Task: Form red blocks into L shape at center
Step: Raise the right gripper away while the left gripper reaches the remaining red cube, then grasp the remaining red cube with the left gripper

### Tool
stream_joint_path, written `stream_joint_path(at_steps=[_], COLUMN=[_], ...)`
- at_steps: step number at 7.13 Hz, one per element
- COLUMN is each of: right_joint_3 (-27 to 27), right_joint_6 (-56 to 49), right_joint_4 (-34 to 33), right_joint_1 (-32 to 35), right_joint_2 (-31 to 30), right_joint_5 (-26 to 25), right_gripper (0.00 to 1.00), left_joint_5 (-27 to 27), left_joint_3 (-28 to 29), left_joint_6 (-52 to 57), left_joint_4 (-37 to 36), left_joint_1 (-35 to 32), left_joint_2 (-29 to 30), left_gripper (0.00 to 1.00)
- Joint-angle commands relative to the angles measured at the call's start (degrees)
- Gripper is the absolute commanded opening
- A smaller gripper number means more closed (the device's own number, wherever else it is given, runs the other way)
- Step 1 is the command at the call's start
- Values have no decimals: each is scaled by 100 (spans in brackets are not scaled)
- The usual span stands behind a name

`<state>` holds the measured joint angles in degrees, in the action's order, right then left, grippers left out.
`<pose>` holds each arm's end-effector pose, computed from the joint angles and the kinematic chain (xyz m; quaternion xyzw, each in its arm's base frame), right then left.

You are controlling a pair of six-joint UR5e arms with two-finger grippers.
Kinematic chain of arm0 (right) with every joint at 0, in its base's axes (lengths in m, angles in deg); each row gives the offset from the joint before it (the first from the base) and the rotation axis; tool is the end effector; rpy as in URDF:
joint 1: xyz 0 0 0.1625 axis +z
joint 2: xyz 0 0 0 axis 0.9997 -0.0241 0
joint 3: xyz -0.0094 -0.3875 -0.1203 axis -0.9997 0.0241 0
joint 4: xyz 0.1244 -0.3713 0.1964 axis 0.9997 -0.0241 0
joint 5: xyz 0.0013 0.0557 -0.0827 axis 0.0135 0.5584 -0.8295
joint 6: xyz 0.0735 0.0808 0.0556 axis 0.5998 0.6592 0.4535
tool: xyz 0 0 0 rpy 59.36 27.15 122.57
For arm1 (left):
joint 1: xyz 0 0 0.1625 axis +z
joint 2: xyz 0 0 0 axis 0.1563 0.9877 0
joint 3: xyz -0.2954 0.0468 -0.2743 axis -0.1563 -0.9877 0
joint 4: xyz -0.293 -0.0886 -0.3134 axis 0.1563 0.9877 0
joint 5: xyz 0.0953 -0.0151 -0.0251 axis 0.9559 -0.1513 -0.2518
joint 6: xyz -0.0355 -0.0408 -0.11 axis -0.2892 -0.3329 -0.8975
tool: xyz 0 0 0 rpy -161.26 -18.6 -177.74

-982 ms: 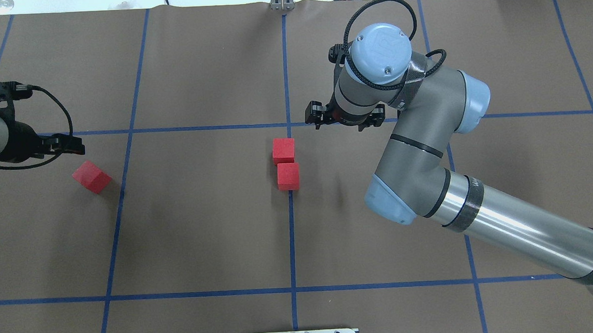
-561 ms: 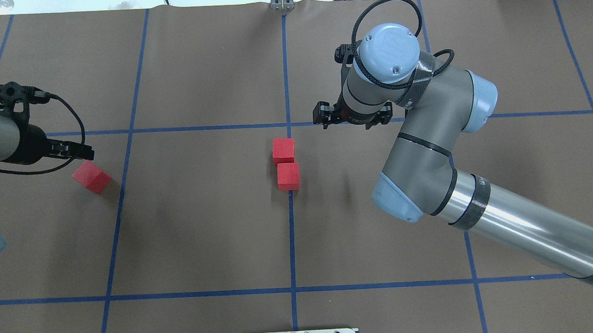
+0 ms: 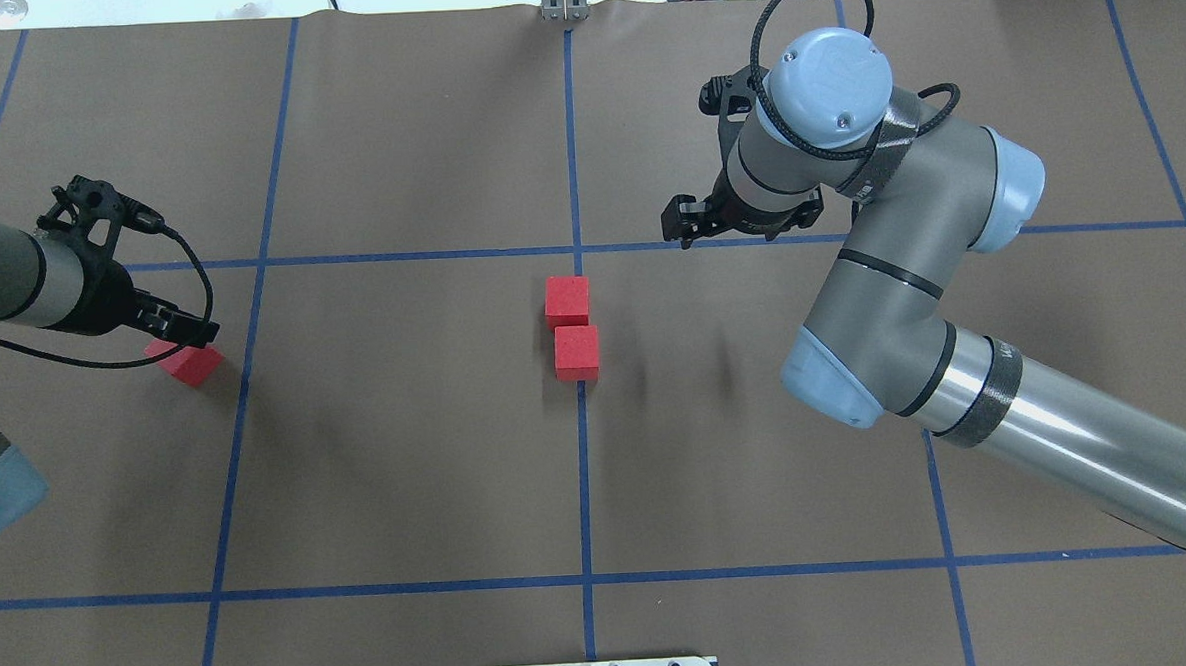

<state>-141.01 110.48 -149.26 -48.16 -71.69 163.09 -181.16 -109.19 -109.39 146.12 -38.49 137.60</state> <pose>-0.4734 -0.5269 0.2317 0.0956 -0.3880 0.0082 0.9167 0.3312 -0.4872 0.4397 0.2066 0.3828 0.1711 0.8840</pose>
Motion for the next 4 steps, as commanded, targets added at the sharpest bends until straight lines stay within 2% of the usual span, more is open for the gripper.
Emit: stream_joint_path(at_steps=[1,4], right_joint_3=[15,15], right_joint_6=[-4,-4], right_joint_4=[3,3], right_joint_1=[15,15], right_joint_2=[-12,-12], right_joint_5=[53,53], right_gripper=[98,98], left_joint_5=[1,238], left_joint_3=[118,223], left_joint_6=[119,119], left_joint_4=[7,25], left_joint_1=[2,63], left_joint_2=[11,11], left_gripper=[100,100])
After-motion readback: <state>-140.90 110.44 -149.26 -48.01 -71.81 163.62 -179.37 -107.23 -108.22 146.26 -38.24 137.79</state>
